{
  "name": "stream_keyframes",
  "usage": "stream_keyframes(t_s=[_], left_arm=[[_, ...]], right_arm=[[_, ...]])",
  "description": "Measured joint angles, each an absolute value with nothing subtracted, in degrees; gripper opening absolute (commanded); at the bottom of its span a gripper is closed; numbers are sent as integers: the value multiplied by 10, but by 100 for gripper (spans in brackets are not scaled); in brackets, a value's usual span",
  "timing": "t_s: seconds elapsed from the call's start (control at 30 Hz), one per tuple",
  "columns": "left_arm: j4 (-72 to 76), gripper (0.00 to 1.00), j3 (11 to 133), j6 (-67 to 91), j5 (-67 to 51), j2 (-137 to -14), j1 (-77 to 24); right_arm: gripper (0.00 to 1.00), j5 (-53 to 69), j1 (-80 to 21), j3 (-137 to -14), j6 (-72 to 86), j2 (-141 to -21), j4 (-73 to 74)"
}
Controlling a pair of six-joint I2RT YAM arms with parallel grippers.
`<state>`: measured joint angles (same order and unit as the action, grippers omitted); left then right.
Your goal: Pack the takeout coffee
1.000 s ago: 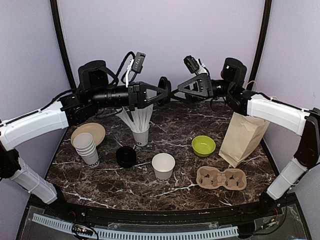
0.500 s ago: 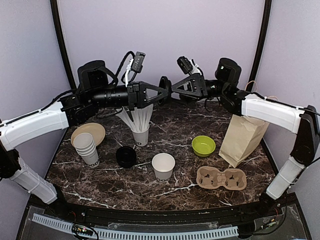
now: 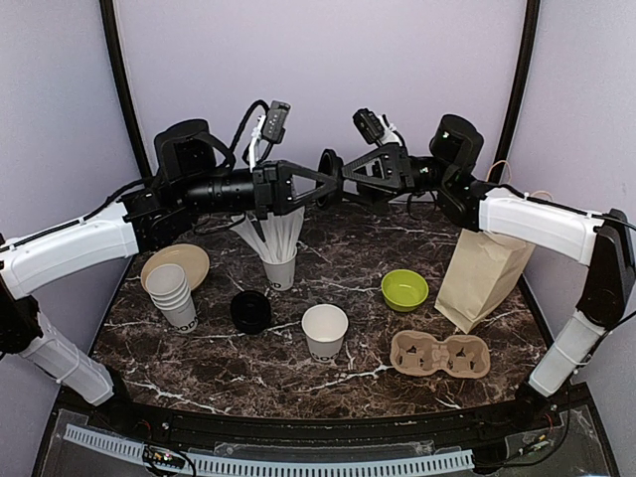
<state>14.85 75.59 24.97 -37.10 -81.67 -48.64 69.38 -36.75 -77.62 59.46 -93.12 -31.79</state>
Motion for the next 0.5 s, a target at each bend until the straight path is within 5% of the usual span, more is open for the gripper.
stream_keyframes(t_s=[0.3, 0.5], left_arm=[[149, 7, 756, 253, -372, -823, -487], [142, 27, 760, 247, -369, -825, -487]], right_arm=[[82, 688, -367, -776, 600, -938, -318], [77, 683, -367, -776, 586, -939, -307]])
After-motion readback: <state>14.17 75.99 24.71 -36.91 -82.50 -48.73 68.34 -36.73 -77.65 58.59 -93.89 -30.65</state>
